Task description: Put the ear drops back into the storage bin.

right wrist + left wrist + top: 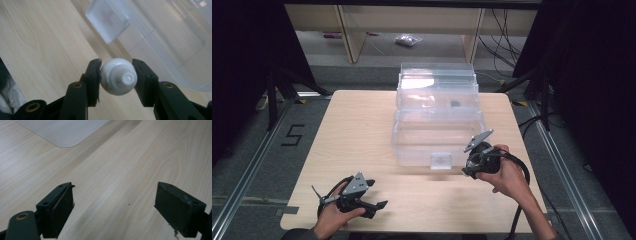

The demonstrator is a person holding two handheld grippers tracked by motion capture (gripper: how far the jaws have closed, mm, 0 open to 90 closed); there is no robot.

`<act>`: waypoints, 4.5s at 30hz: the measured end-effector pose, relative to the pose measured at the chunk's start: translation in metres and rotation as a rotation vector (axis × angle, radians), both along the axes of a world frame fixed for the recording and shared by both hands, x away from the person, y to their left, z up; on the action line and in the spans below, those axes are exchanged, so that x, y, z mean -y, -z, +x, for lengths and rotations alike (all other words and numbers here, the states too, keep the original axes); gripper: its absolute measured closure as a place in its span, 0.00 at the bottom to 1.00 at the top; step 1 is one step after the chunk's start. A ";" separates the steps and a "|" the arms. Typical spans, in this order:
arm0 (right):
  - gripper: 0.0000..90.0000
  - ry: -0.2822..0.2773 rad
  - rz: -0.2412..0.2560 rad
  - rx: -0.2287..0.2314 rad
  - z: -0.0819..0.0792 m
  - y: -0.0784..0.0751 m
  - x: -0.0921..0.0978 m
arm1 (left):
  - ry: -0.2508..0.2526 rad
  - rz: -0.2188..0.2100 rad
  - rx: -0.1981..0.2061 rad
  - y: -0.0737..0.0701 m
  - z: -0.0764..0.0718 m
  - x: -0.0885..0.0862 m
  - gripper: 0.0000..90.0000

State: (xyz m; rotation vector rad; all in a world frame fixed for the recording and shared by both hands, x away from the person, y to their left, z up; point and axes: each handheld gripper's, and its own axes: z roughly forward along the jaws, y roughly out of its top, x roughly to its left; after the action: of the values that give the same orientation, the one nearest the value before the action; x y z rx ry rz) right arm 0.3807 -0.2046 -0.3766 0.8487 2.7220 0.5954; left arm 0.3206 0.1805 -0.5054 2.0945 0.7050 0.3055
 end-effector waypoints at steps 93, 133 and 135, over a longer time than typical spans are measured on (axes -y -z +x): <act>0.67 0.235 -0.119 -0.180 0.140 0.051 0.000 | 0.004 -0.011 -0.008 0.000 0.000 0.001 0.16; 0.34 0.245 -0.027 -0.074 0.110 0.015 0.005 | 0.003 -0.009 -0.007 0.000 0.000 0.001 0.16; 0.33 0.239 -0.024 -0.069 0.109 0.013 0.005 | 0.003 -0.010 -0.007 0.000 0.000 0.001 0.16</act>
State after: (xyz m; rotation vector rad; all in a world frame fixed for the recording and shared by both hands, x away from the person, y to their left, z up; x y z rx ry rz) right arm 0.4894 -0.2099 -0.3899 1.1869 2.6259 0.4911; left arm 0.3203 0.1790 -0.5056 2.0878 0.7060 0.2922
